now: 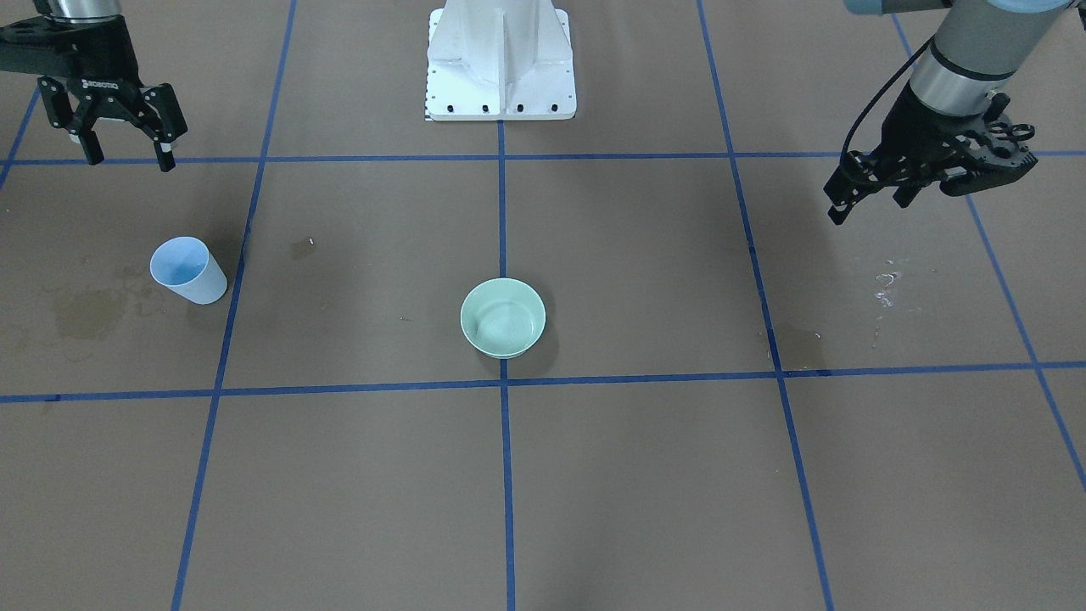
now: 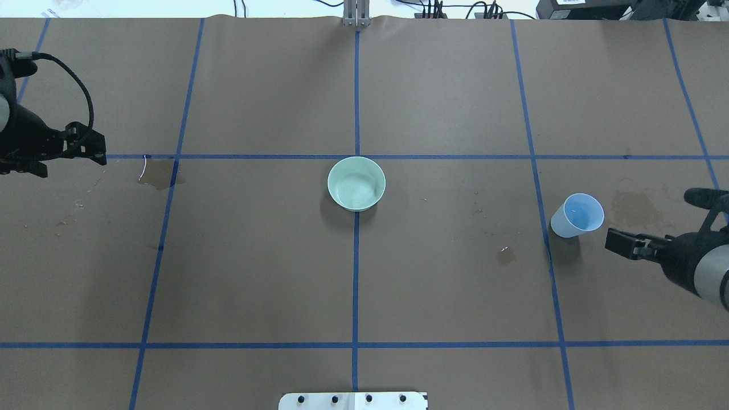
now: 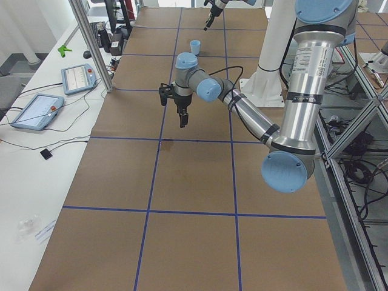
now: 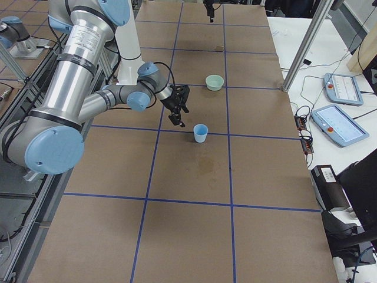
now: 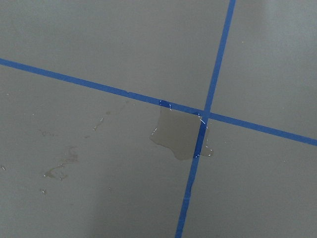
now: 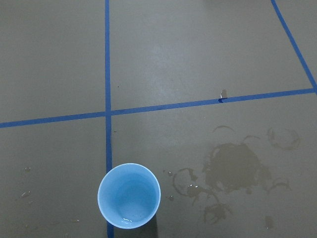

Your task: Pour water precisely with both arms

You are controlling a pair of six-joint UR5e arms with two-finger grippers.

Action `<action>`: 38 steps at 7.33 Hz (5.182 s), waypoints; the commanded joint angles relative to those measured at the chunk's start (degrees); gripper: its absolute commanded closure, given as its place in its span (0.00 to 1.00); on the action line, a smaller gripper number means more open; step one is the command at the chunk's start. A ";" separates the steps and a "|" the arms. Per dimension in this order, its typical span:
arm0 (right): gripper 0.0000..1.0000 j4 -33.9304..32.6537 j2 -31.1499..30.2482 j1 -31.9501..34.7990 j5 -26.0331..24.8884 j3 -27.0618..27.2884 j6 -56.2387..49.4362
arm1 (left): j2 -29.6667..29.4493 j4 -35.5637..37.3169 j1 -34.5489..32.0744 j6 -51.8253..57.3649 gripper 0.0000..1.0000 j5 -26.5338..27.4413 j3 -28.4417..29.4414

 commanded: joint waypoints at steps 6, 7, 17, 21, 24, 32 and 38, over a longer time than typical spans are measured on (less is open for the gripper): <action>0.00 0.00 2.63 -17.04 -24.56 -13.51 13.30 | -0.01 -0.01 0.07 -0.37 0.00 -0.06 0.18; 0.00 0.00 3.93 -17.48 -25.71 -14.65 13.31 | -0.01 -0.01 0.07 -0.37 0.00 -0.06 0.27; 0.01 0.53 9.83 -15.83 -33.72 -24.24 12.17 | -0.18 -0.01 0.34 -0.37 0.00 -0.06 1.41; 0.01 0.53 11.84 -13.80 -34.34 -24.59 9.36 | -0.18 -0.09 0.34 -0.37 0.00 -0.14 1.77; 0.01 5.34 14.32 -12.66 -34.34 -27.05 3.75 | -0.10 -0.09 0.34 -0.28 0.00 -0.06 2.03; 0.01 7.39 14.49 -9.31 -33.81 -28.99 1.44 | -0.18 -0.09 0.34 -0.55 0.00 -0.15 2.03; 0.01 7.47 19.84 -7.91 -33.72 -32.41 -0.14 | -0.18 -0.09 0.25 -0.55 0.00 -0.15 2.12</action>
